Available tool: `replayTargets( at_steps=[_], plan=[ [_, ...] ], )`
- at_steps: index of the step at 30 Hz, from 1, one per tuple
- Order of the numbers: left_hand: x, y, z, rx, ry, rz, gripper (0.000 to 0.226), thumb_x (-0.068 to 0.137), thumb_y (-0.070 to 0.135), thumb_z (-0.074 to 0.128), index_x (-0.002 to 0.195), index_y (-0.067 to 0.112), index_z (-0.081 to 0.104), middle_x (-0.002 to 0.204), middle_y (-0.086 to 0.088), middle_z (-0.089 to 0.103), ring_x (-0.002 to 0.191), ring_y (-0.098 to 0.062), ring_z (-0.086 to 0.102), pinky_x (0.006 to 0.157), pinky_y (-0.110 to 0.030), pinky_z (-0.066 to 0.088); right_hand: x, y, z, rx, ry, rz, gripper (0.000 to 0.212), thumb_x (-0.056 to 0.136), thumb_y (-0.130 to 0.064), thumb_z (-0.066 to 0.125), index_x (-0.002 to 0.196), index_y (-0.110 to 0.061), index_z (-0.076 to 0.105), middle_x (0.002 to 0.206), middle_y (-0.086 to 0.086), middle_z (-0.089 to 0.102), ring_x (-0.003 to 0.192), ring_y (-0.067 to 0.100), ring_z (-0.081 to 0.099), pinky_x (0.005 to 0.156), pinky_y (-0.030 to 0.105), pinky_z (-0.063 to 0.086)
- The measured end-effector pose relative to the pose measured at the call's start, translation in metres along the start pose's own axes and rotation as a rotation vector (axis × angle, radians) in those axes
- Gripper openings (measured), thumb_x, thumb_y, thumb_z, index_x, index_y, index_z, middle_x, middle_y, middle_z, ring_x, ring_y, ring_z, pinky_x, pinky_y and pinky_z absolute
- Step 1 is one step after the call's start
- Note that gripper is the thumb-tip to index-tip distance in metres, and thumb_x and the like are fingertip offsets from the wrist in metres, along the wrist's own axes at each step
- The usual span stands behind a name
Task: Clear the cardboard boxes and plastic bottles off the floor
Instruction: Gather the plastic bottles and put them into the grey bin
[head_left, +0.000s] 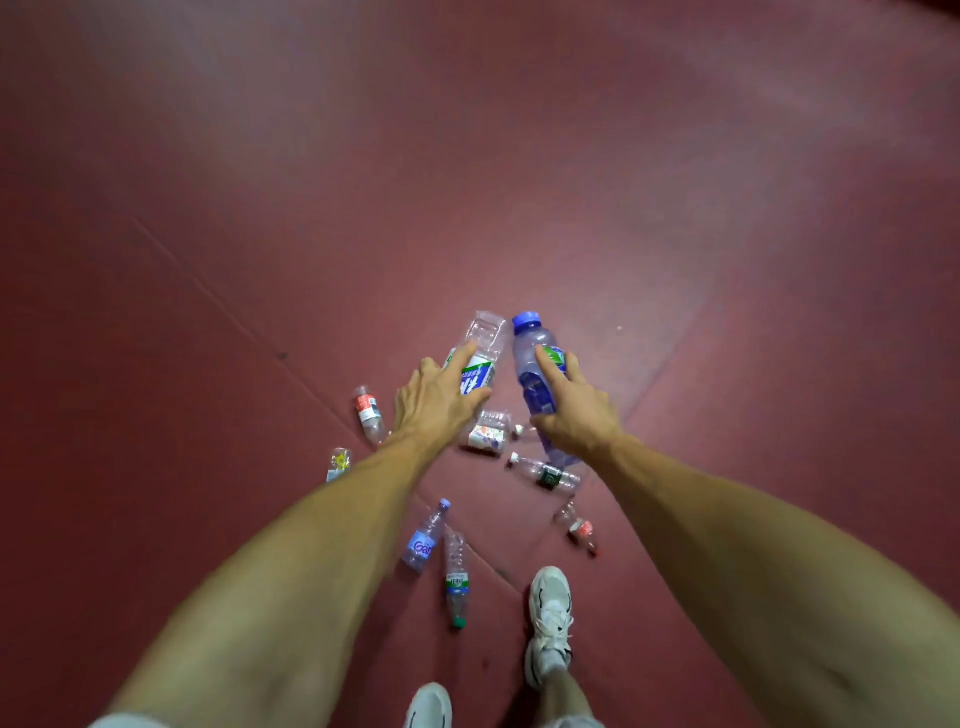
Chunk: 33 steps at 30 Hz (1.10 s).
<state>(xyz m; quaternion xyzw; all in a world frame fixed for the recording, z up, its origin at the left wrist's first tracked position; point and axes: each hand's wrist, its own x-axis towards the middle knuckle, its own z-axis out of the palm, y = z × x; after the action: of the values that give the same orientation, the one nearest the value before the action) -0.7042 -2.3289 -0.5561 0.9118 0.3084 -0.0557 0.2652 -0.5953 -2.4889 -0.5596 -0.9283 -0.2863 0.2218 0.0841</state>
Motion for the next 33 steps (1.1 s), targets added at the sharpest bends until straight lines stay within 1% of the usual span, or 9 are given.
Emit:
replayTargets(
  at_steps=[5, 11, 14, 19, 21, 23, 27, 29, 33],
  plan=[
    [-0.041, 0.057, -0.021, 0.121, -0.070, 0.246, 0.065, 0.096, 0.058, 0.052, 0.153, 0.045, 0.024, 0.123, -0.015, 0.050, 0.115, -0.037, 0.056, 0.094, -0.043, 0.045, -0.093, 0.029, -0.038, 0.115, 0.141, 0.162, 0.093, 0.089, -0.034, 0.068, 0.159, -0.040, 0.007, 0.165, 0.000, 0.006, 0.116, 0.041, 0.057, 0.095, 0.038, 0.045],
    [-0.087, 0.151, -0.004, 0.196, -0.118, 0.529, 0.067, 0.097, 0.061, 0.046, 0.156, 0.045, 0.018, 0.120, -0.015, 0.049, 0.115, -0.037, 0.055, 0.090, -0.041, 0.045, -0.197, 0.084, -0.071, 0.172, 0.246, 0.432, 0.092, 0.092, -0.039, 0.067, 0.158, -0.041, 0.002, 0.168, 0.000, -0.005, 0.127, 0.042, 0.051, 0.102, 0.038, 0.042],
    [-0.119, 0.204, 0.013, 0.204, -0.140, 0.661, 0.065, 0.097, 0.061, 0.045, 0.155, 0.044, 0.020, 0.120, -0.015, 0.051, 0.113, -0.037, 0.056, 0.088, -0.039, 0.044, -0.250, 0.116, -0.076, 0.211, 0.294, 0.539, 0.092, 0.092, -0.039, 0.066, 0.158, -0.041, 0.002, 0.168, 0.000, -0.004, 0.128, 0.043, 0.049, 0.104, 0.040, 0.041],
    [-0.187, 0.273, 0.059, 0.213, -0.220, 0.854, 0.062, 0.097, 0.062, 0.044, 0.153, 0.045, 0.025, 0.117, -0.014, 0.052, 0.108, -0.035, 0.057, 0.078, -0.034, 0.038, -0.347, 0.170, -0.064, 0.284, 0.377, 0.738, 0.092, 0.090, -0.035, 0.066, 0.158, -0.041, 0.005, 0.167, 0.000, 0.003, 0.122, 0.045, 0.052, 0.100, 0.041, 0.044],
    [-0.221, 0.298, 0.079, 0.237, -0.265, 0.923, 0.062, 0.097, 0.062, 0.044, 0.153, 0.046, 0.025, 0.117, -0.013, 0.052, 0.107, -0.035, 0.057, 0.077, -0.034, 0.038, -0.395, 0.190, -0.053, 0.316, 0.406, 0.810, 0.092, 0.089, -0.032, 0.064, 0.158, -0.042, 0.005, 0.167, -0.001, 0.003, 0.121, 0.046, 0.053, 0.099, 0.040, 0.044],
    [-0.262, 0.321, 0.101, 0.266, -0.299, 0.999, 0.061, 0.096, 0.063, 0.044, 0.153, 0.047, 0.025, 0.116, -0.013, 0.051, 0.107, -0.035, 0.058, 0.080, -0.036, 0.042, -0.446, 0.209, -0.039, 0.340, 0.436, 0.878, 0.092, 0.088, -0.031, 0.063, 0.157, -0.043, 0.005, 0.167, -0.001, 0.002, 0.121, 0.046, 0.054, 0.099, 0.039, 0.044],
    [-0.362, 0.362, 0.147, 0.290, -0.358, 1.157, 0.060, 0.097, 0.063, 0.043, 0.152, 0.047, 0.026, 0.116, -0.013, 0.052, 0.106, -0.035, 0.058, 0.086, -0.038, 0.045, -0.559, 0.242, -0.010, 0.403, 0.473, 1.043, 0.091, 0.090, -0.030, 0.063, 0.157, -0.043, 0.004, 0.168, -0.001, -0.003, 0.128, 0.046, 0.049, 0.105, 0.040, 0.041],
    [-0.416, 0.379, 0.172, 0.295, -0.374, 1.230, 0.061, 0.097, 0.064, 0.042, 0.152, 0.047, 0.025, 0.115, -0.012, 0.052, 0.105, -0.035, 0.059, 0.085, -0.038, 0.045, -0.618, 0.259, 0.004, 0.414, 0.503, 1.100, 0.091, 0.090, -0.030, 0.063, 0.157, -0.044, 0.004, 0.168, -0.001, -0.002, 0.128, 0.046, 0.049, 0.105, 0.040, 0.040],
    [-0.525, 0.412, 0.217, 0.304, -0.417, 1.357, 0.061, 0.097, 0.065, 0.042, 0.152, 0.047, 0.025, 0.114, -0.012, 0.051, 0.104, -0.035, 0.059, 0.086, -0.039, 0.045, -0.735, 0.287, 0.031, 0.437, 0.547, 1.199, 0.091, 0.088, -0.033, 0.065, 0.157, -0.042, 0.008, 0.167, 0.001, 0.004, 0.121, 0.045, 0.054, 0.100, 0.040, 0.042]
  ],
)
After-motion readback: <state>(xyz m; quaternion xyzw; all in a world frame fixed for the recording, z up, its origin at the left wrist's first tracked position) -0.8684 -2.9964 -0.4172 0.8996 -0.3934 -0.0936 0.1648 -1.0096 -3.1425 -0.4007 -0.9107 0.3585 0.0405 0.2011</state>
